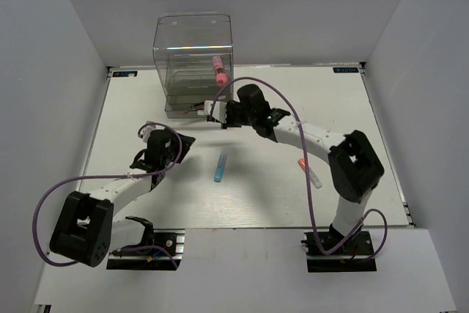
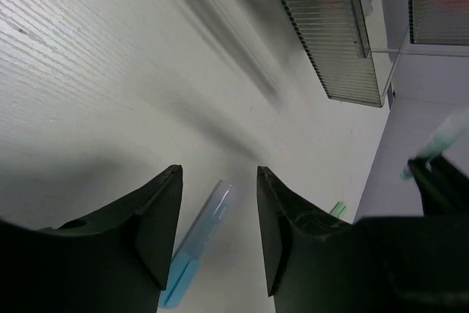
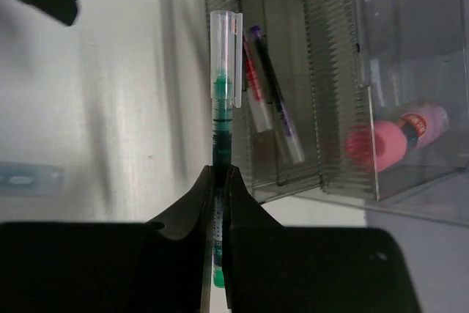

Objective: Sort the stationery into containers
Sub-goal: Place the stationery into the container, then close the drawer

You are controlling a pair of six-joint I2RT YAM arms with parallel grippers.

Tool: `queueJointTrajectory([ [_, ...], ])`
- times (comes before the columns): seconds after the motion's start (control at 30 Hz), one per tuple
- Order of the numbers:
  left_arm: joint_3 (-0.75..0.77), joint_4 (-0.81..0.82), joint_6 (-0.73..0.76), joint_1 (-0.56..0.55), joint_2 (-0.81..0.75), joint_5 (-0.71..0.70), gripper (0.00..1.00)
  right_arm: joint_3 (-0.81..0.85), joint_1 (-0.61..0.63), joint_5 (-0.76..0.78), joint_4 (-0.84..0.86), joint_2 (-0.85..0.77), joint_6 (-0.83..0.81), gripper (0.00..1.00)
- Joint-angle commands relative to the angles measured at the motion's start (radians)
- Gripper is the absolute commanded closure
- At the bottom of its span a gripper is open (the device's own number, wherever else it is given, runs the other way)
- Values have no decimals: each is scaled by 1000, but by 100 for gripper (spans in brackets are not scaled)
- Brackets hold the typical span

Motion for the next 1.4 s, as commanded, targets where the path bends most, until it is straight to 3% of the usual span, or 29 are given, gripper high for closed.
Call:
queueJointTrajectory([
  [0.0, -6, 89, -17, 11, 21, 51, 45, 152, -13, -1, 20, 100, -62, 100],
  [0.1, -6, 120, -17, 20, 45, 61, 46, 276, -24, -3, -9, 182, -81, 100],
  [0.3, 35, 169, -17, 30, 115, 91, 46, 365, -38, 20, 16, 283, -116, 100],
  [0.33, 36, 187, -17, 30, 138, 101, 46, 373, -36, 20, 8, 299, -112, 86],
  [0.47, 86, 249, -17, 39, 211, 110, 45, 370, -46, 5, 13, 300, -87, 53],
  [0.57, 133, 310, -17, 39, 294, 121, 47, 335, -50, -12, 31, 261, -61, 48],
  [0.6, 146, 330, -17, 39, 319, 134, 56, 329, -52, -19, 36, 241, -40, 47],
  [0.7, 207, 393, -26, 48, 399, 185, 79, 302, -64, -18, 31, 185, 55, 50],
  [0.73, 226, 393, -26, 59, 450, 205, 88, 289, -76, -19, 19, 162, 103, 57],
  [0.77, 259, 405, -37, 59, 474, 214, 90, 283, -82, -23, 13, 132, 129, 67],
  [0.8, 272, 428, -37, 59, 497, 214, 91, 263, -95, -33, -2, 116, 196, 84],
  [0.87, 308, 447, -55, 59, 555, 223, 93, 188, -124, -59, -18, 44, 230, 94],
  [1.07, 405, 479, -79, 68, 647, 223, 93, -85, -187, -70, 10, -143, 283, 96],
  [1.37, 528, 525, -143, 77, 747, 214, 94, -291, -263, -52, 4, -275, 326, 96],
])
